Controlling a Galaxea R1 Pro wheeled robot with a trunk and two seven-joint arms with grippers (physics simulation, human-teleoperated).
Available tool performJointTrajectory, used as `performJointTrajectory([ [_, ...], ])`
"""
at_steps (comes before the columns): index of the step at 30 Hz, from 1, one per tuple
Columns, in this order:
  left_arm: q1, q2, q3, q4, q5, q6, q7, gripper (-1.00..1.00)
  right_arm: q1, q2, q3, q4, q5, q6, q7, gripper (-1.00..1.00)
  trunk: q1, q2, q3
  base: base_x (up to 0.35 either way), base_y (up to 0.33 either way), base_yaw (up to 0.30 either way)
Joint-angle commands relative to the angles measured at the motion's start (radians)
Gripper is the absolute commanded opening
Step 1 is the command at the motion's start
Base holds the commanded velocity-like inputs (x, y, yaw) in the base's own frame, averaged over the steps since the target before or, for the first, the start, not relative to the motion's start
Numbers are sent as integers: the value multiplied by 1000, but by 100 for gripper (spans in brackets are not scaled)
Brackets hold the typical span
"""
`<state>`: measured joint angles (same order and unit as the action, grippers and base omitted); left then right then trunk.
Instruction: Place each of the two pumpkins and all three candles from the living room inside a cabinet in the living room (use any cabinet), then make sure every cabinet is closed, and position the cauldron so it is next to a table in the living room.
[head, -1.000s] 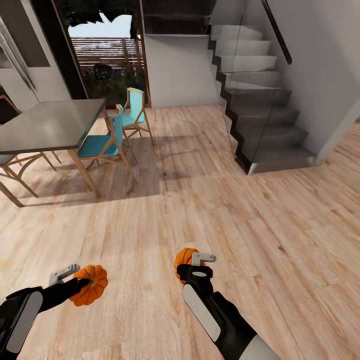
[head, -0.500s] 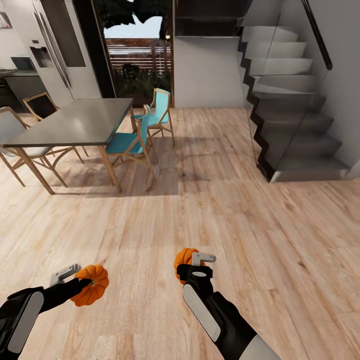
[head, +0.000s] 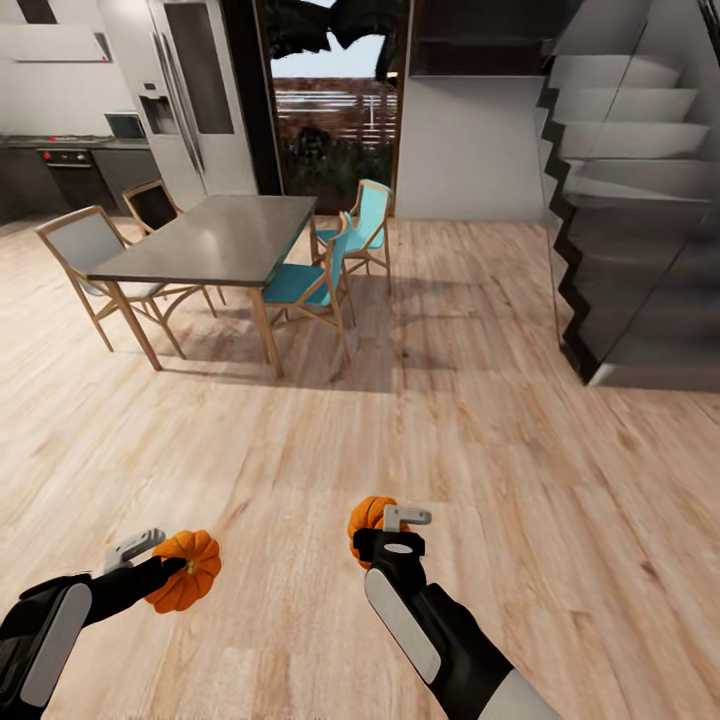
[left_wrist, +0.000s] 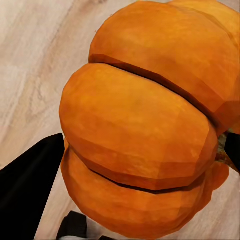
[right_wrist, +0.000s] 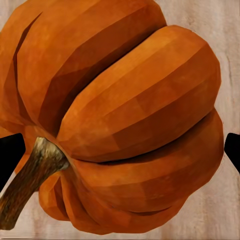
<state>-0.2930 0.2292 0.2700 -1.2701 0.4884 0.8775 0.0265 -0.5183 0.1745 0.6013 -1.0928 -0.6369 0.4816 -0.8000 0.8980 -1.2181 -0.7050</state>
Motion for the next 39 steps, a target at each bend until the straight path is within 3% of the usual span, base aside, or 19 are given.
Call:
performJointTrajectory([
  [1,0,0,0,0,0,0,-1,-100,0,0,2,1,2,-1,0,-100,-4,7,3,0,0,283],
  [6,0,-1,0,0,-1,-1,0,-100,0,0,30,1,3,-1,-1,-100,-23,42,19,0,0,283],
  [21,0,-8,-1,2,-1,-1,1,-100,0,0,33,2,4,-1,-1,-100,-81,147,66,0,0,283],
  [27,0,-7,-62,2,-2,-5,3,-100,0,0,34,2,4,-1,0,-100,-104,189,85,0,0,283],
  [39,0,-7,-67,1,-2,-10,2,-100,0,0,34,2,3,-1,0,-100,-104,189,85,0,0,283],
])
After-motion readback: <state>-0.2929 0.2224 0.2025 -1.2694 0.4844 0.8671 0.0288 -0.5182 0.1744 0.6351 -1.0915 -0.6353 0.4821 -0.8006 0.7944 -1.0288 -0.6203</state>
